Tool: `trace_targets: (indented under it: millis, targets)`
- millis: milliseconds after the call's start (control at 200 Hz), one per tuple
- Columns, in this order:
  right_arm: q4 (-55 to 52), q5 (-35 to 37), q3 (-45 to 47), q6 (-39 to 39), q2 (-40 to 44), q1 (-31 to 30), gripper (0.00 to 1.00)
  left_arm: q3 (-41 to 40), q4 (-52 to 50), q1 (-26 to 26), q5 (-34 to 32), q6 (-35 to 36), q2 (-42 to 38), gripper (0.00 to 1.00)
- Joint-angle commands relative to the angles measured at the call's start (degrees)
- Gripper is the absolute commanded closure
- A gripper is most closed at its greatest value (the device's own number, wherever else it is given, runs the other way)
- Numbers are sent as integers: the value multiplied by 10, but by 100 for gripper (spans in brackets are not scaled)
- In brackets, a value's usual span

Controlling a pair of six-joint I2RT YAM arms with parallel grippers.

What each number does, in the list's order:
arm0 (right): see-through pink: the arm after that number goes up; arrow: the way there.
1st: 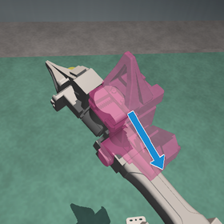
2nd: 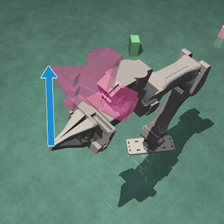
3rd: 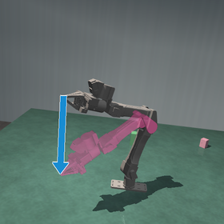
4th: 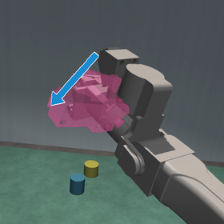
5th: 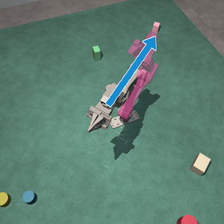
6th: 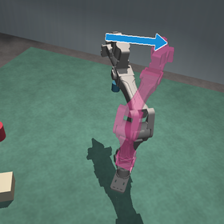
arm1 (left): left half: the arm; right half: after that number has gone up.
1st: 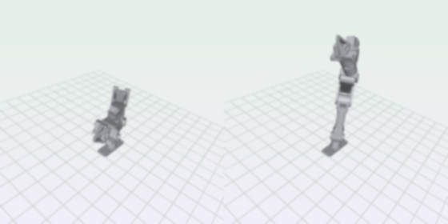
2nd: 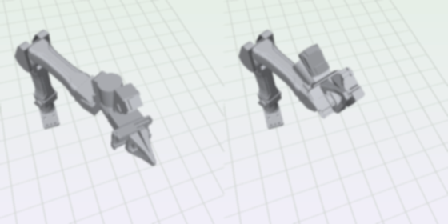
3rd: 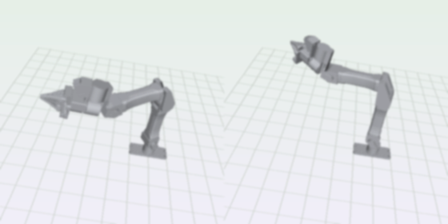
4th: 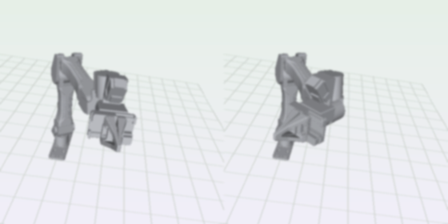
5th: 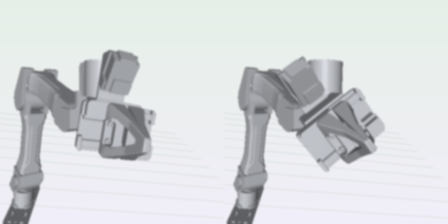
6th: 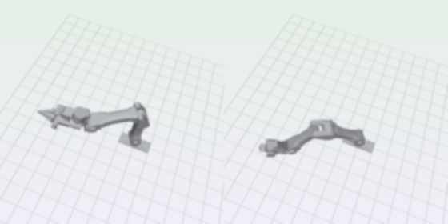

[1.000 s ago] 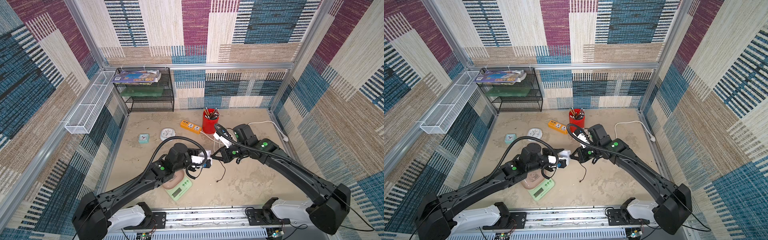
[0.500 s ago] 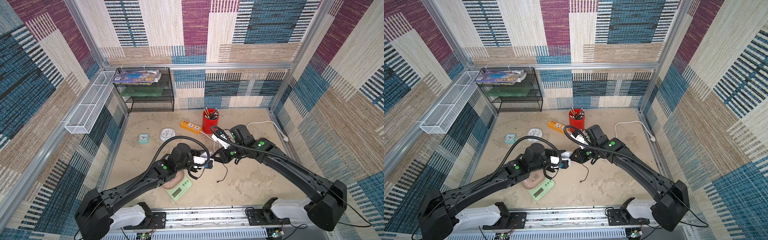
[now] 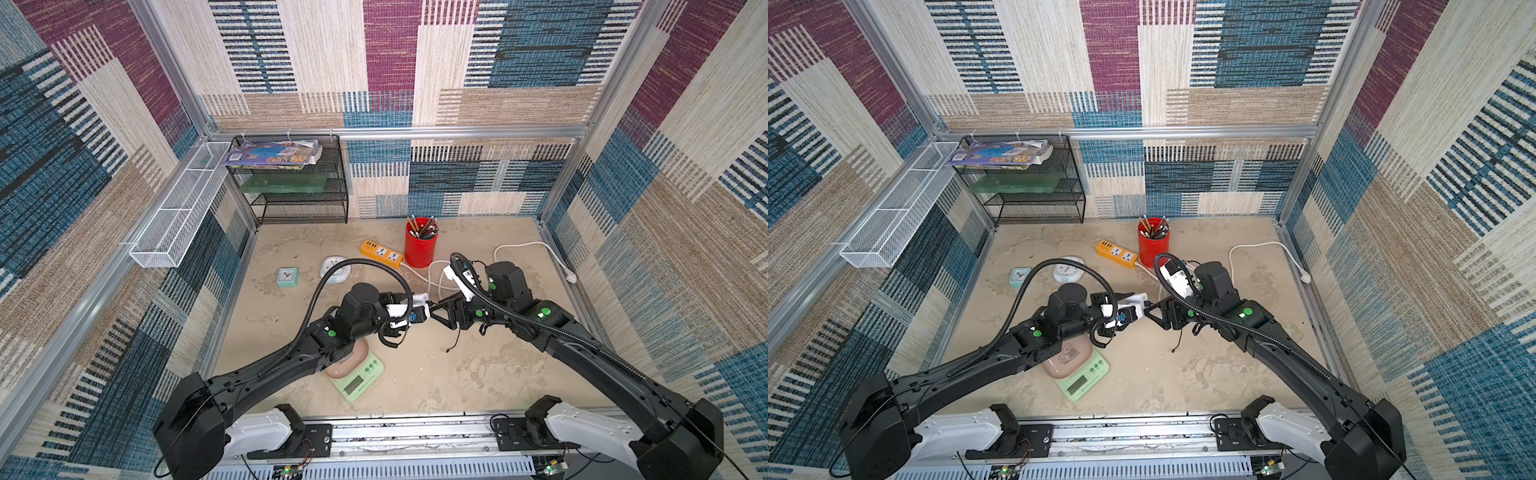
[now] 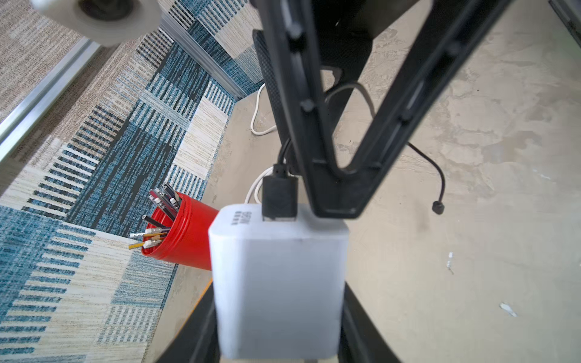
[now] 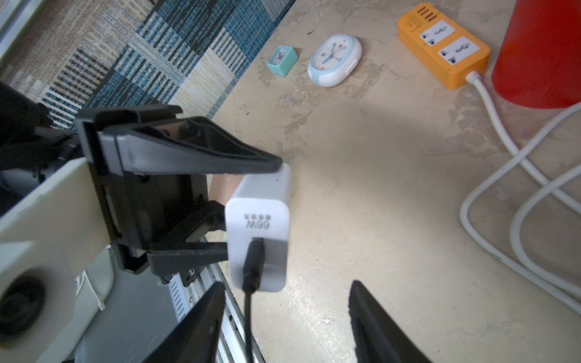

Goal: Charge the electronic scale
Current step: Insert the charging cable into the plug, then move the socket to the center of the board.

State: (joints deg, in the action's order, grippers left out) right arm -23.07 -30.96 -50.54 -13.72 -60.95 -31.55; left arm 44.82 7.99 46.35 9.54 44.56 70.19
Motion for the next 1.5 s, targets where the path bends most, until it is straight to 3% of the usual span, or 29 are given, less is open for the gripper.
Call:
trace_targets:
  millis: [0, 215, 411, 601, 756, 806, 936, 1016, 1252, 1497]
  targets:
    - [86, 7, 11, -26, 11, -4, 32, 9, 33, 0, -3, -55, 8, 73]
    - [106, 29, 11, -36, -1, -12, 27, 22, 33, -1, -2, -80, 18, 73]
    - [114, 42, 10, -50, -18, -11, 31, 26, 36, 0, 1, -94, 18, 73]
    - [131, 19, 6, -58, -37, -11, 50, 34, 36, 0, -3, -106, 28, 72]
    - [139, 17, 6, -62, -41, -10, 74, 36, 37, 0, -12, -115, 36, 71]
    - [142, 18, 9, -63, -41, -7, 79, 39, 36, -1, -14, -118, 40, 65]
    - [136, 25, 8, -65, -40, 13, 84, 33, 51, -1, -16, -124, 52, 20]
    - [121, 21, 3, -63, -35, 43, 87, 38, 39, -14, -10, -134, 59, 11]
    - [76, 28, -5, -44, 3, 147, 88, 117, -16, -143, 68, -297, 128, 10]
    - [40, 65, -21, -36, 16, 179, 88, 335, -168, -216, 24, -489, 296, 21]
